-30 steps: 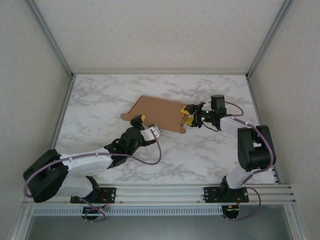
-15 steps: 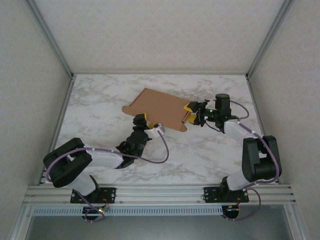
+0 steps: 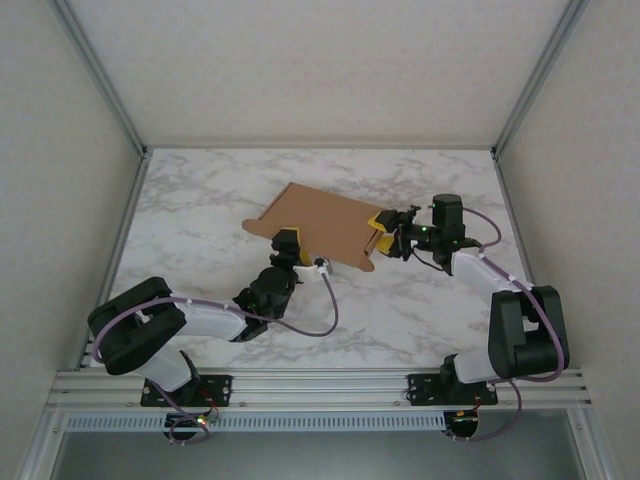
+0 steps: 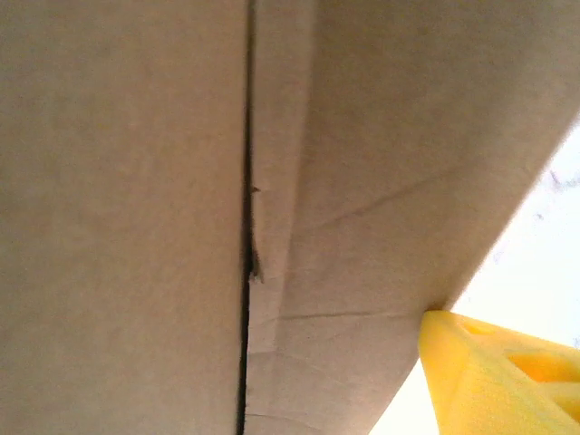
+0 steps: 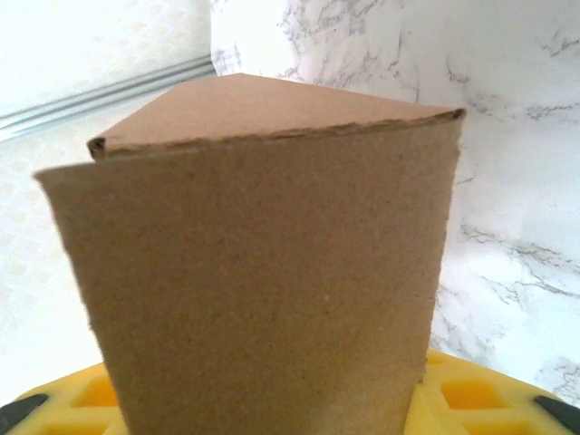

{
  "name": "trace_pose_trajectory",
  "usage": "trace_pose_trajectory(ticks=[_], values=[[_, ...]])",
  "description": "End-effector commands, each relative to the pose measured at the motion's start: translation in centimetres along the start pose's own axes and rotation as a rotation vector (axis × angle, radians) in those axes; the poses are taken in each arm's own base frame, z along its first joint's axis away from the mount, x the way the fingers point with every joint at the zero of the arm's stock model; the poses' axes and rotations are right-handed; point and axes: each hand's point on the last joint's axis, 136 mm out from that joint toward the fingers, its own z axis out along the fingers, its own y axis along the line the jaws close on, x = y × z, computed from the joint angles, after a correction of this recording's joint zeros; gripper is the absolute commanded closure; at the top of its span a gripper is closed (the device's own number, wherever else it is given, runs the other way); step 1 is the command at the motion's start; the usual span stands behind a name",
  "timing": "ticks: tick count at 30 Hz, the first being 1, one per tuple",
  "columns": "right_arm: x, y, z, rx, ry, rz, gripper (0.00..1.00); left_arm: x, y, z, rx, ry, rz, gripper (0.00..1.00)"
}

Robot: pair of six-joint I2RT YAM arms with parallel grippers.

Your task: Fold the paper box

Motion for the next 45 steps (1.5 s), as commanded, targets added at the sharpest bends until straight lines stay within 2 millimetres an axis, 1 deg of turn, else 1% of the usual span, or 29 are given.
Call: trace_pose_trajectory(ticks=[1, 5, 7, 9, 11, 13, 14, 17, 19, 21, 26, 31, 33, 34, 36, 39, 42, 45], values=[[2.6, 1.1, -0.3, -0.035, 0.105, -0.028, 0.53, 0.1, -0.6, -0.9, 0.052, -0.028, 0.045, 0.25], [2.8, 1.8, -0.5, -0.054, 0.105, -0.021, 0.53, 0.0, -1.5, -1.4, 0.118, -0.05, 0.051, 0.26], [3.0, 2.5, -0.7, -0.082, 0.105, -0.018, 0.53, 0.3, -1.3, -1.1, 0.09, -0.028, 0.057, 0.28], [3.3, 3.3, -0.9, -0.092, 0.107, -0.024, 0.53, 0.3, -0.2, -0.8, 0.041, -0.009, 0.041, 0.3], [3.9, 4.0, -1.0, -0.102, 0.117, -0.035, 0.53, 0.1, 0.8, -0.5, 0.003, 0.004, 0.04, 0.38], [4.4, 4.4, -1.2, -0.103, 0.121, -0.046, 0.53, 0.0, 1.6, -0.2, -0.03, 0.019, 0.046, 0.42], [4.6, 4.5, -1.4, -0.103, 0.122, -0.047, 0.53, -0.1, 1.9, -0.2, -0.043, 0.019, 0.053, 0.43], [5.1, 4.7, -1.7, -0.104, 0.121, -0.056, 0.53, -0.4, 3.0, -0.3, -0.079, 0.02, 0.073, 0.55], [5.2, 4.7, -1.9, -0.1, 0.121, -0.059, 0.52, -0.6, 3.6, -0.5, -0.096, 0.022, 0.063, 0.61], [5.3, 4.5, -2.0, -0.092, 0.118, -0.065, 0.51, -0.6, 3.7, -0.6, -0.094, 0.021, 0.064, 0.61], [5.4, 4.0, -2.3, -0.061, 0.109, -0.092, 0.39, -0.5, 3.0, -1.0, -0.045, 0.037, 0.082, 0.6], [4.7, 3.8, -3.3, -0.015, 0.045, -0.108, 0.29, 0.0, 2.8, -1.6, 0.014, 0.062, 0.062, 0.58], [4.2, 3.6, -4.3, 0.039, -0.013, -0.13, 0.27, -0.2, 2.4, -1.9, 0.06, 0.07, 0.056, 0.58], [3.8, 3.1, -5.0, 0.092, -0.059, -0.155, 0.26, -0.3, 2.2, -2.0, 0.096, 0.078, 0.06, 0.57], [3.5, 3.3, -6.7, 0.176, -0.147, -0.231, 0.24, -0.3, 1.9, -2.4, 0.143, 0.101, 0.07, 0.57], [3.1, 3.8, -9.7, 0.296, -0.284, -0.353, 0.23, -0.4, 1.4, -3.1, 0.271, 0.126, 0.059, 0.55], [2.8, 5.0, -12.5, 0.366, -0.406, -0.496, 0.25, -1.1, 1.9, -3.7, 0.392, 0.162, -0.004, 0.55], [3.0, 6.3, -14.7, 0.423, -0.483, -0.666, 0.32, -2.1, 2.6, -4.4, 0.494, 0.197, -0.072, 0.56]])
